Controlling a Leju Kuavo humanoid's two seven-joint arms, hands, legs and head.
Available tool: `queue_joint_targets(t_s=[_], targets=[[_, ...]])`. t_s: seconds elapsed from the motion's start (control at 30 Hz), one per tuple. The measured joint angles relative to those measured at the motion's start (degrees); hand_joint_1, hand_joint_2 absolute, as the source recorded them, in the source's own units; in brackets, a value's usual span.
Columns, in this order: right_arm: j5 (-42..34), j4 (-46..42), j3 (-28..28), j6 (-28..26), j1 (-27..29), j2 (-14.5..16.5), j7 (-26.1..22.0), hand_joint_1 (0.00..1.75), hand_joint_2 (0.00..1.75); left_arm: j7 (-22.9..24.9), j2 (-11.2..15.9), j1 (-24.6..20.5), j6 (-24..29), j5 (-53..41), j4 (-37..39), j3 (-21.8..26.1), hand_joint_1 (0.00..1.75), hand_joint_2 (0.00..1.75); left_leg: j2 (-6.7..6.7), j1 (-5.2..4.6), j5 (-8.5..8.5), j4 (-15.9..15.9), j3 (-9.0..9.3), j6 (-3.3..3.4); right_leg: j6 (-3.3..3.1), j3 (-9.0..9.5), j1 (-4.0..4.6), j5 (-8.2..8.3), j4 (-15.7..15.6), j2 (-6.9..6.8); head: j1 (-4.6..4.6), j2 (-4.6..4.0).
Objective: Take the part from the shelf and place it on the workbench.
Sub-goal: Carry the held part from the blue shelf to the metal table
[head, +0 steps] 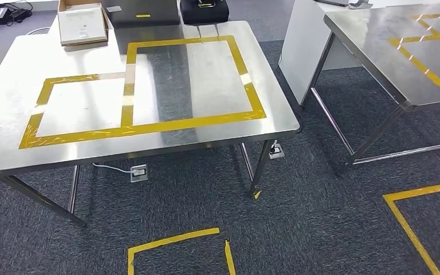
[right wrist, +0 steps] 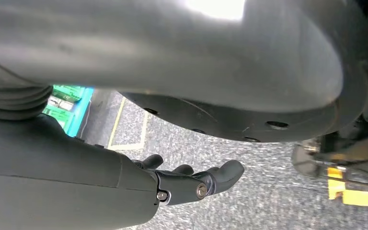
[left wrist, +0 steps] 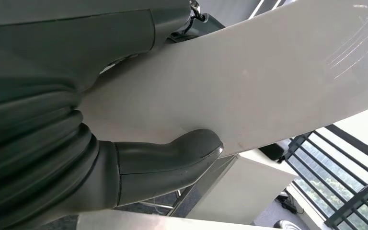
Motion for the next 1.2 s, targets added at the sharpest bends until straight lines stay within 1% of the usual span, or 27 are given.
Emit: queue_joint_targets(t_s=[0.03,0.07,0.1,0.17,0.27,0.3,0.33,0.4,0.43,0.47,0.5,0.53,0.57,0.6,0.63,0.7,0.77,0.8,0.83,0.9,0.93,0.97,1.0,1.07,1.1,1.13,1.2], targets=[[-0.01,0.00,0.00,0.02,0.02,-0.01,-0.07,0.00,0.00,0.05,-0.01,-0.01,0.01,-0.04,-0.01,0.00,1.75,1.75,-0.02,-0.07,-0.45,-0.05,0.64,-0.04,-0.59,1.25,0.23,2.89,-4.10,0.02,0.00,0.00],[0.00,0.00,0.00,0.04,0.05,-0.06,-0.12,0.00,0.00,0.07,-0.02,-0.07,0.03,-0.07,-0.01,0.00,1.75,1.75,-0.04,-0.22,-0.88,-0.10,1.20,-0.19,-1.20,2.69,0.48,4.83,-7.83,0.03,-0.05,-0.01],[0.00,0.00,0.00,0.04,0.02,-0.11,-0.16,0.00,0.00,0.11,-0.03,-0.12,0.04,-0.09,-0.01,0.00,1.75,1.75,-0.09,-0.26,-1.20,-0.21,1.60,-0.39,-1.62,3.86,0.70,5.83,-10.62,0.02,-0.07,-0.01],[0.01,0.00,0.00,0.05,-0.07,-0.19,-0.20,0.00,0.00,0.19,-0.01,-0.18,0.05,-0.10,-0.01,0.00,1.75,1.75,-0.16,-0.18,-1.52,-0.56,1.97,-1.01,-1.98,4.76,1.00,5.41,-12.31,0.03,-0.14,-0.01],[0.01,0.00,-0.01,0.06,-0.08,-0.20,-0.23,0.00,0.00,0.30,0.20,-0.08,0.13,-0.17,-0.19,0.00,1.75,1.75,-0.11,-0.02,-2.07,-0.14,2.12,-1.88,-2.29,6.28,0.66,5.28,-13.84,0.03,-0.27,0.00],[0.01,0.00,-0.01,0.05,-0.06,-0.20,-0.25,0.00,0.00,0.33,0.29,-0.09,0.17,-0.20,-0.25,0.00,1.75,1.75,-0.09,-0.02,-2.86,1.66,1.29,-2.13,-2.46,7.02,0.47,5.25,-14.38,0.02,-0.37,0.00],[0.01,0.00,-0.01,0.05,-0.02,-0.19,-0.26,0.00,0.00,0.35,0.35,-0.08,0.20,-0.22,-0.24,0.00,1.75,1.75,-0.07,0.03,-3.97,4.64,-0.33,-2.35,-2.63,7.58,0.39,5.09,-14.66,0.03,-0.47,0.00],[0.01,0.00,0.00,0.08,-0.03,-0.15,-0.24,0.00,0.00,0.32,0.43,0.12,0.20,-0.21,-0.16,0.00,1.75,1.75,-0.07,0.06,-6.05,11.69,-4.80,-2.89,-2.84,8.35,0.38,4.44,-14.69,0.05,-0.52,0.00],[0.01,0.00,-0.01,0.09,-0.01,-0.13,-0.20,0.00,0.00,0.26,0.44,0.32,0.17,-0.20,-0.11,0.00,1.75,1.75,-0.06,0.12,-5.87,13.65,-6.48,-3.11,-2.81,8.80,0.36,4.01,-14.65,0.07,-0.54,0.00],[0.01,0.00,-0.01,0.10,0.04,-0.13,-0.16,0.00,0.00,0.17,0.44,0.50,0.14,-0.17,-0.06,0.00,1.75,1.75,-0.04,0.20,-4.56,13.68,-7.24,-3.31,-2.71,9.31,0.31,3.54,-14.57,0.10,-0.52,0.00],[0.01,0.01,-0.01,0.11,0.09,-0.13,-0.14,0.00,0.00,0.08,0.46,0.61,0.11,-0.15,-0.03,0.01,1.75,1.75,-0.01,0.31,-2.29,11.66,-6.93,-3.48,-2.54,9.86,0.24,3.01,-14.43,0.12,-0.52,0.00],[0.01,0.01,-0.01,0.10,0.13,-0.13,-0.12,0.00,0.00,0.00,0.48,0.66,0.09,-0.13,-0.02,0.01,1.75,1.75,0.06,0.46,0.51,8.01,-5.79,-3.66,-2.29,10.38,0.18,2.40,-14.20,0.14,-0.53,0.00],[0.00,0.01,0.00,0.10,0.14,-0.14,-0.13,0.00,0.00,-0.04,0.50,0.61,0.09,-0.11,0.03,0.01,1.75,1.75,0.13,0.47,2.32,4.54,-4.37,-3.78,-1.96,10.65,0.24,1.75,-13.83,0.14,-0.56,0.00],[-0.02,0.01,0.00,0.09,0.10,-0.15,-0.15,0.00,0.00,-0.04,0.53,0.59,0.07,-0.10,0.05,0.02,1.75,1.75,0.15,0.47,3.26,1.81,-3.18,-3.49,-1.64,10.74,0.31,1.15,-13.48,0.17,-0.57,0.00],[-0.05,0.01,0.00,0.08,0.05,-0.16,-0.19,0.00,0.00,0.02,0.51,0.64,0.06,-0.10,0.08,0.02,1.75,1.75,0.16,0.42,3.42,0.17,-2.45,-3.05,-1.34,10.71,0.42,0.70,-13.23,0.17,-0.56,0.00],[-0.13,0.01,0.00,0.07,-0.03,-0.17,-0.29,0.00,0.00,0.21,0.45,0.84,0.04,-0.19,0.10,0.02,1.75,1.75,0.03,0.28,2.52,-0.21,-2.23,-1.78,-0.96,10.66,0.50,0.24,-13.18,0.18,-0.46,0.00],[-0.16,0.00,0.00,0.05,-0.03,-0.19,-0.37,0.00,0.00,0.39,0.40,0.92,0.05,-0.36,0.07,0.02,1.75,1.75,-0.04,0.40,2.12,-0.17,-2.10,-1.01,-0.47,10.59,0.42,-0.43,-12.60,0.12,-0.37,0.00],[-0.16,0.00,0.00,0.05,-0.05,-0.20,-0.42,0.00,0.00,0.46,0.38,0.84,0.07,-0.43,0.04,0.02,1.75,1.75,-0.06,0.48,1.93,-0.20,-1.94,-0.68,-0.14,9.85,0.33,-1.19,-10.98,0.10,-0.27,0.00],[-0.16,0.00,0.00,0.05,-0.08,-0.21,-0.44,0.00,0.00,0.52,0.37,0.76,0.07,-0.49,0.01,0.02,1.75,1.75,-0.05,0.55,1.73,-0.23,-1.74,-0.41,0.21,8.29,0.18,-2.33,-8.12,0.09,-0.19,0.00],[-0.20,0.00,0.00,0.07,-0.12,-0.21,-0.55,0.00,0.00,0.78,0.26,0.70,0.01,-0.54,0.00,0.02,1.75,1.75,-0.04,0.44,1.22,-0.21,-1.38,-0.16,0.63,3.39,-0.10,-4.51,-0.44,0.08,-0.07,0.00],[-0.27,0.00,-0.01,0.08,-0.10,-0.21,-0.61,0.00,0.00,0.91,0.16,0.72,-0.05,-0.57,0.01,0.02,1.75,1.75,-0.05,0.37,0.90,-0.21,-1.07,-0.15,0.63,1.19,-0.17,-4.62,2.27,0.08,-0.06,0.00],[-0.36,0.01,-0.01,0.09,-0.05,-0.21,-0.67,0.00,0.00,1.07,0.04,0.74,-0.11,-0.61,0.02,0.02,1.75,1.75,-0.06,0.29,0.54,-0.20,-0.64,-0.18,0.48,-0.07,-0.17,-3.60,2.99,0.09,-0.05,0.00],[-0.46,0.01,-0.02,0.11,-0.01,-0.21,-0.73,0.00,0.00,1.26,-0.09,0.74,-0.15,-0.64,0.02,0.02,1.75,1.75,-0.07,0.20,0.14,-0.21,-0.07,-0.21,0.17,-0.22,-0.07,-1.50,1.54,0.10,-0.04,0.00],[-0.62,0.01,-0.08,0.14,0.09,-0.24,-0.88,0.00,0.00,1.73,-0.39,0.66,-0.17,-0.69,0.03,0.02,1.75,1.75,-0.05,0.08,-0.70,-0.29,1.11,-0.31,-0.93,1.93,0.35,3.89,-5.71,0.12,-0.04,0.00],[-0.69,0.00,-0.13,0.16,0.14,-0.28,-0.99,0.00,0.00,2.04,-0.58,0.52,-0.17,-0.76,0.06,0.02,1.75,1.75,-0.10,-0.01,-1.05,-0.35,1.55,-0.45,-1.45,3.22,0.60,5.46,-9.17,0.12,-0.07,0.00],[-0.76,0.00,-0.19,0.17,0.13,-0.32,-1.11,0.00,0.00,2.39,-0.79,0.38,-0.17,-0.89,0.10,0.02,1.75,1.75,-0.13,-0.01,-1.30,-0.46,1.79,-0.68,-1.75,4.17,0.82,6.13,-11.46,0.10,-0.11,0.00],[-1.03,0.00,-0.30,0.19,0.04,-0.39,-1.42,0.00,0.00,3.37,-1.27,0.10,-0.17,-1.38,0.17,0.01,1.75,1.75,-0.23,0.02,-1.54,-0.81,2.03,-1.36,-1.87,4.91,1.09,5.59,-12.85,0.09,-0.16,0.00]])
